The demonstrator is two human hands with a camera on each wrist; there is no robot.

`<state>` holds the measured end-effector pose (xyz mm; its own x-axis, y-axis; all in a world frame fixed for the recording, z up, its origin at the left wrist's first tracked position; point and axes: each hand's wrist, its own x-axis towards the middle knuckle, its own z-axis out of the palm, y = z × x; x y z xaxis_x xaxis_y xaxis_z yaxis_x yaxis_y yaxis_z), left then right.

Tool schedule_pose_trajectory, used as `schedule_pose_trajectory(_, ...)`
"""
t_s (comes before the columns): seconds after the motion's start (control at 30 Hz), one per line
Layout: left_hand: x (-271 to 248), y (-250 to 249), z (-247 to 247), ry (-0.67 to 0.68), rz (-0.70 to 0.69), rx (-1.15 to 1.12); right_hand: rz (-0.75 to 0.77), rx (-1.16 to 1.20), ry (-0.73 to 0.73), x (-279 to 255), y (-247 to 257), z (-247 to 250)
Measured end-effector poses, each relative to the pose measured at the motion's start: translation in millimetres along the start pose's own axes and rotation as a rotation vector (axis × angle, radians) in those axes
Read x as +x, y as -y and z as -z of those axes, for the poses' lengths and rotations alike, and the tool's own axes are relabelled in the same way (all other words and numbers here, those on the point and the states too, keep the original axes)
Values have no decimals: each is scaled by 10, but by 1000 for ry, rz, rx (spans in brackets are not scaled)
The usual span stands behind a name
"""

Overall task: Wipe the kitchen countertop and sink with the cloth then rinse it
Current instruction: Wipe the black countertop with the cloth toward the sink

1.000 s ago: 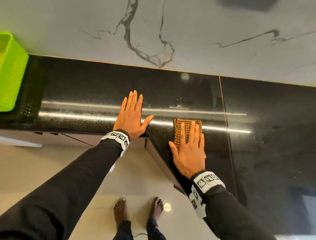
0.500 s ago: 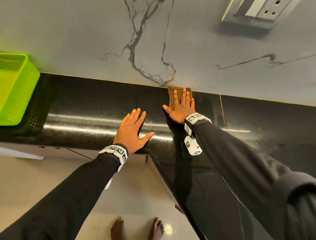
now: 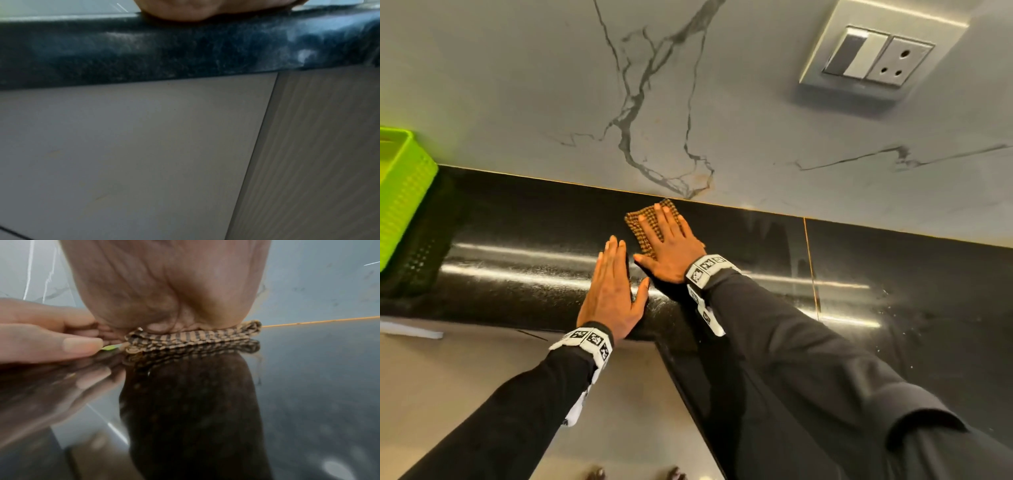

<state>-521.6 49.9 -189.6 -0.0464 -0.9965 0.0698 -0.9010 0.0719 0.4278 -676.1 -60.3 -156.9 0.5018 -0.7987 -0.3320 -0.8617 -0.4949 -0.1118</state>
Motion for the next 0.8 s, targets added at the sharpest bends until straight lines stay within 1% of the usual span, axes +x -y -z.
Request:
schedule_pose_trajectory(0.07,16,71,30,5,-11,27,20,-4,-8,38,-125,41)
schedule_pose_trajectory(0.1,52,56,22,3,-21,39,-3,2,-23,-25,-324,72)
schedule_pose_trajectory(0.17,86,-9,6,14,-23,40,-109,56,-47,-301,-827,88)
schedule_pose_trajectory(0.27,21,-35,-11,45,2,42,-274,109,-22,-874,-1497,-32)
schedule_pose_trajectory(0.33,-2,-28,10,51,16,46,-435,175,-13,-1223,-1832,-69)
schedule_pose_trajectory(0.4,18,-38,41,43,23,40,-581,221,-16,-1458,-2044,-78)
schedule_pose_trajectory(0.47,49,-37,46,40,16,31,-647,239,-26,-1634,-2039,-136)
schedule_pose_trajectory(0.5,45,-34,40,45,16,29,-651,232,-34,-1736,-1932,-211)
schedule_pose_trajectory(0.6,27,-42,32,57,13,39,-587,195,-84,-2149,-1373,-485)
schedule_pose_trajectory(0.67,24,-47,28,57,7,51,-569,178,-70,-2361,-1111,-574)
schedule_pose_trajectory(0.73,16,-38,18,57,2,61,-570,153,-34,-2382,-1110,-570)
schedule_pose_trajectory(0.8,-13,-39,7,60,-7,54,-588,146,-16,-2214,-1289,-482)
